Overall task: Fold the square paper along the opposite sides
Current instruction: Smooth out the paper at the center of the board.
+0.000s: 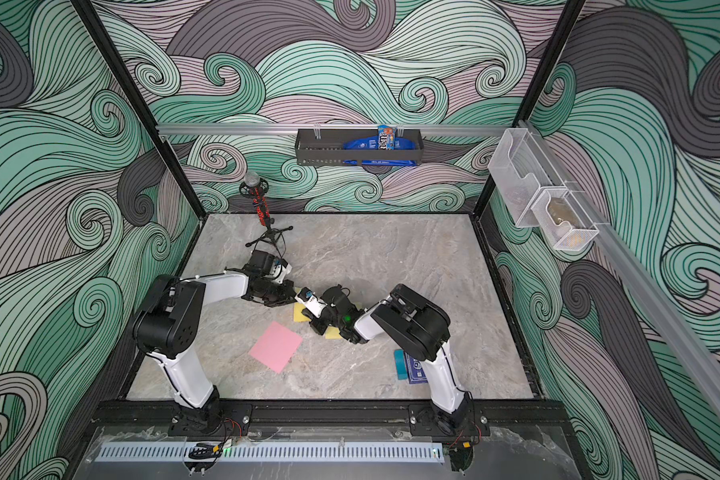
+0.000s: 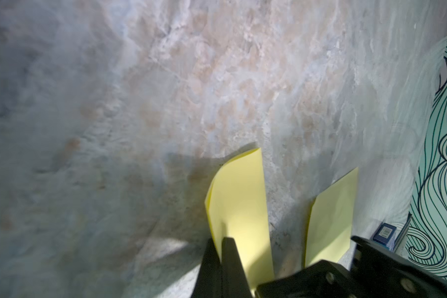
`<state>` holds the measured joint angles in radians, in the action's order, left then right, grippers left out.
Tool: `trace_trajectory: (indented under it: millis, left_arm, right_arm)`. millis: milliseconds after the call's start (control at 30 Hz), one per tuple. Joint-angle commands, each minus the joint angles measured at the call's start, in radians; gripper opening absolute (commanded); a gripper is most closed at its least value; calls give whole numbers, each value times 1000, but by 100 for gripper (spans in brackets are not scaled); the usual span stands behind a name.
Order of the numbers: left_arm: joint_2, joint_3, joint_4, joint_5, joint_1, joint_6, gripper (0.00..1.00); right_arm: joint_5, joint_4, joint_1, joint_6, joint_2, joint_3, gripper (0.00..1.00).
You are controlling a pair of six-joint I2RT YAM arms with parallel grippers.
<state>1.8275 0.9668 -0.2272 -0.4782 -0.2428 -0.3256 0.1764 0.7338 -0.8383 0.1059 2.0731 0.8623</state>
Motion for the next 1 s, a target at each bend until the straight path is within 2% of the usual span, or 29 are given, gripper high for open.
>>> trace_trajectory:
  millis: [0, 700, 867, 967]
  left_arm:
    - [25, -23, -86, 113, 5, -4, 0]
    - [8, -21, -91, 105, 5, -5, 0]
    - [-27, -48, -87, 87, 1, -8, 0]
    - [-43, -71, -80, 49, -3, -34, 0]
  right_arm:
    - [-3, -30, 5, 20, 21, -37, 4]
    - [-63, 5, 5, 0, -100, -249, 5]
    - [37, 66, 22, -63, -217, -272, 7]
    - [81, 122, 44, -123, -235, -222, 8]
